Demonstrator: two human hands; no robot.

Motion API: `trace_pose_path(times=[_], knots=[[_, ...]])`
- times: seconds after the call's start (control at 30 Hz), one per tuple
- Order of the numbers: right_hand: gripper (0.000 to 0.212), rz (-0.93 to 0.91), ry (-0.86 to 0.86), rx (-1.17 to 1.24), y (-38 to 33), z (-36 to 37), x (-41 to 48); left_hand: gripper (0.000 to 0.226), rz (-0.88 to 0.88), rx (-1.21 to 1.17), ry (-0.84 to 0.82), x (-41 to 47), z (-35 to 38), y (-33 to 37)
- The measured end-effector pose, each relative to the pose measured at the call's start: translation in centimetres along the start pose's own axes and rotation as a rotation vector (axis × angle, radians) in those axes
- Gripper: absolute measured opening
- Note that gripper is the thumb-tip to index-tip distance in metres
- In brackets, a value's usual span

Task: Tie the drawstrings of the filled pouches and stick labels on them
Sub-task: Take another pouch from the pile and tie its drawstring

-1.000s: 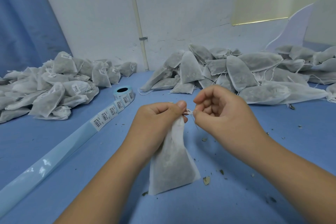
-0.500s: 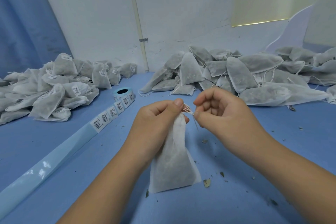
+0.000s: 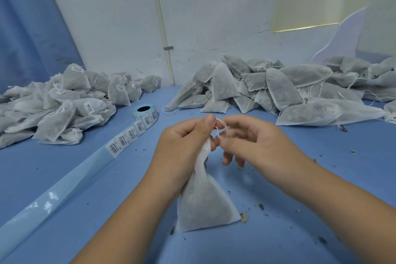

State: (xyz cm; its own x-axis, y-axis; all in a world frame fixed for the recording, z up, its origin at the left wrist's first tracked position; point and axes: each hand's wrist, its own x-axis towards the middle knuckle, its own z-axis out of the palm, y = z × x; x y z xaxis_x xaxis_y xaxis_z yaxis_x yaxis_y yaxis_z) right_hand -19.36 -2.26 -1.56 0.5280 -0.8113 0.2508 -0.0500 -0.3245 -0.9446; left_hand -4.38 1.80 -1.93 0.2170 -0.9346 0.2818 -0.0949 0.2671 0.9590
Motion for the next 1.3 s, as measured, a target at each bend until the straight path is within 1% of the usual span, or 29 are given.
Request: trace_pose_path(times=[0.07, 0.2, 0.37, 0.47, 0.6, 0.77, 0.87, 1.03, 1.13, 1.17, 1.27, 1.3], knots=[[0.010, -0.008, -0.002, -0.008, 0.1, 0.1, -0.1, 0.028, -0.005, -0.038, -0.020, 0.0, -0.1, 0.1], [0.019, -0.032, 0.043, -0.008, 0.2, -0.3, 0.1, 0.037, -0.018, -0.001, -0.029, 0.0, -0.3, 0.1], [0.019, -0.031, 0.040, 0.020, 0.2, -0.9, 0.3, 0.038, -0.048, -0.009, -0.006, 0.2, -0.7, 0.0], [0.023, -0.043, 0.069, 0.020, 0.3, -1.2, 0.5, 0.033, -0.093, -0.005, -0.003, 0.4, -1.0, -0.1], [0.026, -0.067, 0.137, 0.043, 0.4, -1.5, 0.7, 0.027, -0.115, 0.044, -0.061, 0.5, -1.2, -0.1], [0.028, -0.088, 0.242, 0.156, 0.4, -2.1, 1.0, 0.023, -0.110, 0.123, -0.159, 0.3, -1.4, 0.0], [0.027, -0.099, 0.258, 0.153, 0.5, -2.2, 1.0, 0.019, -0.091, 0.135, -0.216, 0.1, -1.3, 0.3], [0.024, -0.101, 0.250, 0.081, 0.9, -1.8, 0.9, 0.015, -0.015, 0.143, -0.319, -0.4, -0.9, 0.8], [0.023, -0.092, 0.258, 0.051, 1.1, -1.6, 1.0, 0.024, 0.050, 0.072, -0.250, -0.3, -0.8, 0.7], [0.023, -0.090, 0.259, 0.029, 1.2, -1.6, 1.0, 0.023, 0.059, 0.029, -0.216, -0.3, -0.8, 0.7], [0.024, -0.100, 0.230, -0.059, 1.4, -1.4, 1.0, 0.008, 0.055, -0.084, -0.120, -0.2, -0.9, 0.6], [0.024, -0.109, 0.218, -0.081, 1.4, -1.3, 0.9, 0.009, 0.049, -0.114, -0.085, -0.1, -0.8, 0.7]])
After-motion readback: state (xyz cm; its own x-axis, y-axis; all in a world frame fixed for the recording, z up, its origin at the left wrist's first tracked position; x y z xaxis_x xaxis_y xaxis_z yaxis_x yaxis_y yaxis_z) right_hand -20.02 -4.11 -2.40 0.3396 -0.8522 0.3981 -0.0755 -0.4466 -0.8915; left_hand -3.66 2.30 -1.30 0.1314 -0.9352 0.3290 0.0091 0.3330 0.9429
